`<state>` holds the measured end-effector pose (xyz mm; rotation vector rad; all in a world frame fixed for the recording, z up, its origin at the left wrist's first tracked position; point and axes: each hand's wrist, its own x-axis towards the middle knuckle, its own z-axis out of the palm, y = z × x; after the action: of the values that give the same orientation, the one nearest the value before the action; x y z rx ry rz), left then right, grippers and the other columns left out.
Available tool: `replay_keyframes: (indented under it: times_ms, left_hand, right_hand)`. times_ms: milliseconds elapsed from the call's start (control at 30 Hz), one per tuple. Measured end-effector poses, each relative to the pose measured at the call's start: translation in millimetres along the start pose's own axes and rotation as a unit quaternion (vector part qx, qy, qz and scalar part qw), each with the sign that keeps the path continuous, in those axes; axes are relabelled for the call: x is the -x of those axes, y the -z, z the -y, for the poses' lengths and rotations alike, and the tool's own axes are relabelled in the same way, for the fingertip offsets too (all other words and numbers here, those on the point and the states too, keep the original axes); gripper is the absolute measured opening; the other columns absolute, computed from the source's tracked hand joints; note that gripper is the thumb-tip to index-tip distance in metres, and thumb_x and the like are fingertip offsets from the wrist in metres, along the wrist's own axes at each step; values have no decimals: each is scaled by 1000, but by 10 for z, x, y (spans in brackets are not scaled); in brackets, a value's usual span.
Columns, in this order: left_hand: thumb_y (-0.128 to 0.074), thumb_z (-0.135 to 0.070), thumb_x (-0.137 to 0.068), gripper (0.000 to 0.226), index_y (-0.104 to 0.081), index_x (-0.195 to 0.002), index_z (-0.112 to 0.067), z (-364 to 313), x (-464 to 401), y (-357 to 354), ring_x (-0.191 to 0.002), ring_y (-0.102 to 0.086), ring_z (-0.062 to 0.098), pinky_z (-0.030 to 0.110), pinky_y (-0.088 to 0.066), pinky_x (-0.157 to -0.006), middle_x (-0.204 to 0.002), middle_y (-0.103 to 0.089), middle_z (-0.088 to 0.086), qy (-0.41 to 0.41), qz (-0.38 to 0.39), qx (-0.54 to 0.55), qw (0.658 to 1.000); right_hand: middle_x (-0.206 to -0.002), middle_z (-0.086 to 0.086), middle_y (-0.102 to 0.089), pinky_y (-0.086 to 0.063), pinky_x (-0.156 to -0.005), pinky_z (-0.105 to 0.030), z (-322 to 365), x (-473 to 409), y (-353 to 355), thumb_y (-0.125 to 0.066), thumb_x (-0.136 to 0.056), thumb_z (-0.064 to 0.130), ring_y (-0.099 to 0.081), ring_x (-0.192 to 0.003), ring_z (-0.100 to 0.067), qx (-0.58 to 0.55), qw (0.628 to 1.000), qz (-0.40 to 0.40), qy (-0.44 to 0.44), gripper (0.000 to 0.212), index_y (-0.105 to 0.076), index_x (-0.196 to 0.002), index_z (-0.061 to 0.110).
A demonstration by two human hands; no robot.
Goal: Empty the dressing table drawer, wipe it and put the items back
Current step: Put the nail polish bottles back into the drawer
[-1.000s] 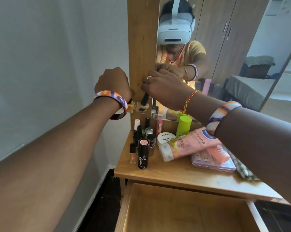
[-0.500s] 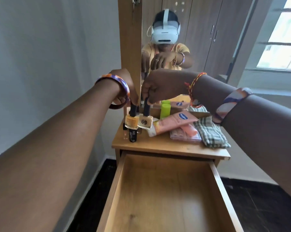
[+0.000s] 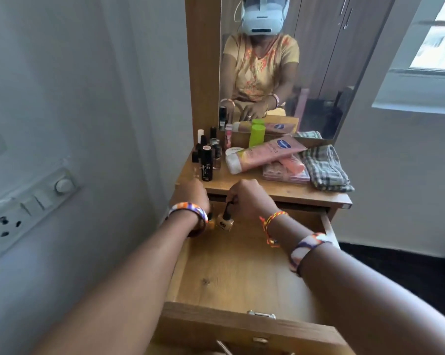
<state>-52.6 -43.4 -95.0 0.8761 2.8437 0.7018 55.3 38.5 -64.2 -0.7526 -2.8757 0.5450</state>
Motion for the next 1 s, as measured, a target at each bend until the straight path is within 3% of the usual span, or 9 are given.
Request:
replay_keyframes:
  times_ms: [167,367,667,833,900,1000]
  left_hand:
    - [-62,-14,-87,14,-74,-92,-10,54,19,-227,-86,-68,28,35,-56,-73,-93,-72,12,-4,-26,-2,1000]
    - [-58,-15,-88,18,-71,-95,-7,149,-17,-309,-92,-65,34,38,-55,-76,-95,-71,16,-14,-55,-7,998]
    - [-55,-14,-91,17,-70,-96,-8,177,-49,-332,-89,-66,30,33,-50,-69,-95,-70,13,-30,-78,-41,996]
    - [-55,-24,-92,23,-71,-92,-8,153,32,-249,-83,-66,28,30,-47,-65,-89,-70,11,-53,-76,-23,995]
    - [-57,-33,-91,29,-70,-86,-8,135,78,-158,-75,-64,24,26,-43,-58,-80,-68,8,-83,-92,-7,992]
    - [-56,-37,-90,31,-69,-84,-9,61,108,85,-66,-51,17,19,-25,-47,-73,-61,3,-114,-135,20,984]
  right_hand:
    - [-104,-17,-67,-57,-83,-39,-36,-58,-344,-65,-82,11,-65,-93,-31,-43,997,-48,-32,26,-67,-108,7]
    - [-103,-15,-69,-57,-81,-35,-77,-86,-526,-57,-88,5,-66,-94,-29,-63,995,-66,-25,27,-65,-114,8]
    - [-101,-13,-68,-39,-63,-22,-27,-125,-628,-50,-92,4,-65,-92,-29,-24,996,-85,3,26,-60,-116,8]
    - [-104,-10,-65,-42,-63,-24,-28,-74,-569,-50,-94,10,-66,-89,-25,18,997,-76,23,27,-55,-120,9]
    - [-104,-9,-65,-46,-65,-27,-19,-36,-481,-51,-93,12,-66,-89,-25,41,996,-71,34,24,-55,-117,10]
    - [-101,-9,-67,-49,-67,-29,39,-11,-268,-52,-94,18,-66,-88,-26,78,990,-92,69,22,-57,-114,13]
